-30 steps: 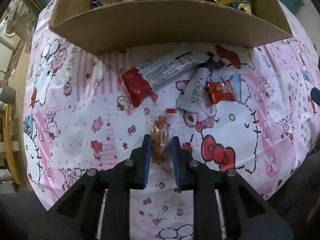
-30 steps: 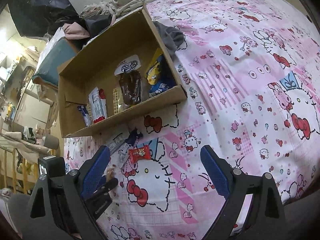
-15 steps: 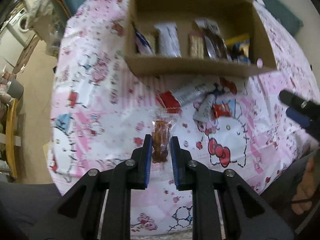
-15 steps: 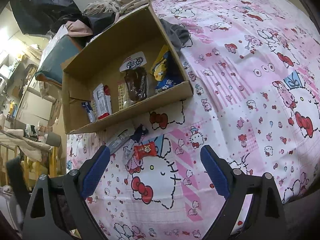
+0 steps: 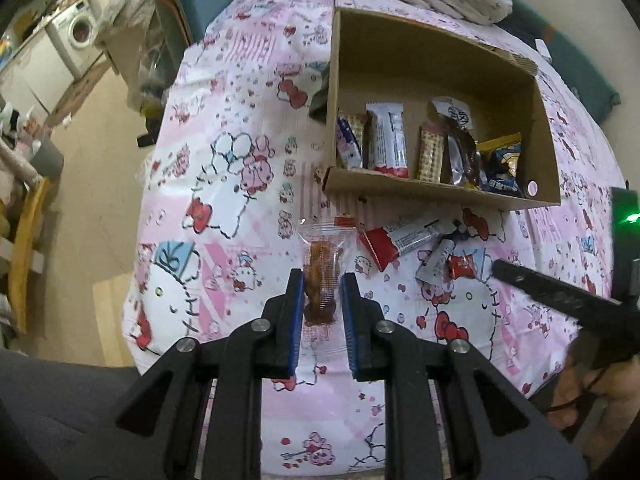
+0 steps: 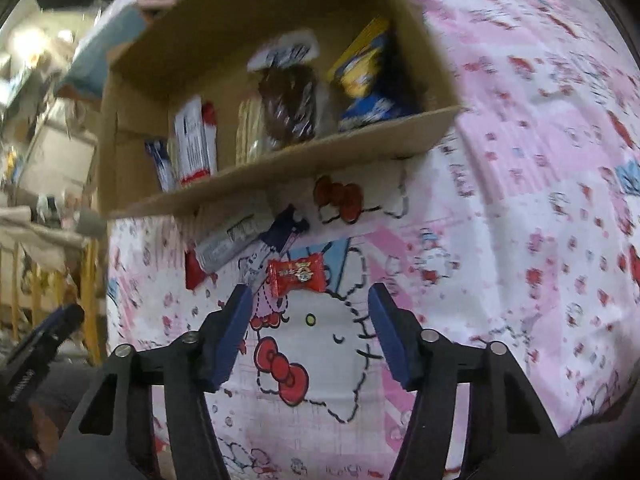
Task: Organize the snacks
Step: 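Grasp a clear orange snack packet with the left tool while the right tool grasps a small red candy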
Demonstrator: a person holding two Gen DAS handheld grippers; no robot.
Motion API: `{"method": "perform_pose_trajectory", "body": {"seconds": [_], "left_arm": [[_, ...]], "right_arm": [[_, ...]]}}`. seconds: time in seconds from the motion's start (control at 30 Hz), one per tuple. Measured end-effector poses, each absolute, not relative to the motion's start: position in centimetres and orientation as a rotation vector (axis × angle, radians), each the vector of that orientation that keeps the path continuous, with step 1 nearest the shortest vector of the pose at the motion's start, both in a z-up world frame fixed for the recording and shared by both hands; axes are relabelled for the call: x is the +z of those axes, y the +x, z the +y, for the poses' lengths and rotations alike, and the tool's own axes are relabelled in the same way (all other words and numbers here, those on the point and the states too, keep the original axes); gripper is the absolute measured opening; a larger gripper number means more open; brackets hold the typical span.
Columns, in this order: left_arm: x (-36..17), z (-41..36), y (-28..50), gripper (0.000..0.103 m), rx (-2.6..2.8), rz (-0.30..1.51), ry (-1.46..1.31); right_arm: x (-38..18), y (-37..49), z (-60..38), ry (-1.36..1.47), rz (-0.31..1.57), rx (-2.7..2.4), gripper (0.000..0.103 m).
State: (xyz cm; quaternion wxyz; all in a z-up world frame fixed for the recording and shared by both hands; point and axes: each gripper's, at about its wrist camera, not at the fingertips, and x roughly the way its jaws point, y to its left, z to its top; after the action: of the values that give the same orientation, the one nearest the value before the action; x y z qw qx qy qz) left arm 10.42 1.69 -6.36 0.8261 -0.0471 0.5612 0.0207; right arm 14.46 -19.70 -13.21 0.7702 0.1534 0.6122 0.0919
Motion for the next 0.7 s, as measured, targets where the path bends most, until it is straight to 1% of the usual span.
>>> {"method": "perform_pose_trajectory", "body": {"seconds": [0.07, 0.2, 0.37, 0.4, 0.43, 0.5, 0.6, 0.7], "left_arm": [[-6.6, 1.6, 10.6, 0.015, 0.05, 1.191, -0.102], [-6.8, 1.7, 10.8, 0.015, 0.055, 1.195, -0.112], [-7.4, 2.2, 11.0, 0.015, 0.063, 1.224, -0.157], [-7.4, 2.2, 11.0, 0.015, 0.062, 1.224, -0.161], [-7.4, 2.2, 11.1, 0.015, 0.062, 1.223, -0.158], [-7.3, 1.9, 11.1, 0.015, 0.061, 1.217, -0.148], [-7.4, 1.8, 11.3, 0.015, 0.057, 1.218, -0.145], [-7.4, 1.7, 11.3, 0.015, 0.055, 1.218, -0.144]], "right_arm": [[-14.2, 15.0, -18.7, 0.284, 1.341, 0.189, 0.058], [-16.0, 15.7, -16.8, 0.193, 1.367, 0.196, 0.058], [-16.7, 16.0, -15.0, 0.087, 1.334, 0.198, 0.058], [-16.7, 16.0, -14.7, 0.074, 1.326, 0.199, 0.054], [-16.9, 16.0, -14.5, 0.052, 1.317, 0.203, 0.044], [-16.9, 15.8, -14.2, 0.033, 1.312, 0.212, 0.032], [-16.5, 15.4, -14.0, 0.043, 1.312, 0.241, 0.028], [-16.4, 14.6, -14.2, 0.043, 1.312, 0.243, 0.027]]}}
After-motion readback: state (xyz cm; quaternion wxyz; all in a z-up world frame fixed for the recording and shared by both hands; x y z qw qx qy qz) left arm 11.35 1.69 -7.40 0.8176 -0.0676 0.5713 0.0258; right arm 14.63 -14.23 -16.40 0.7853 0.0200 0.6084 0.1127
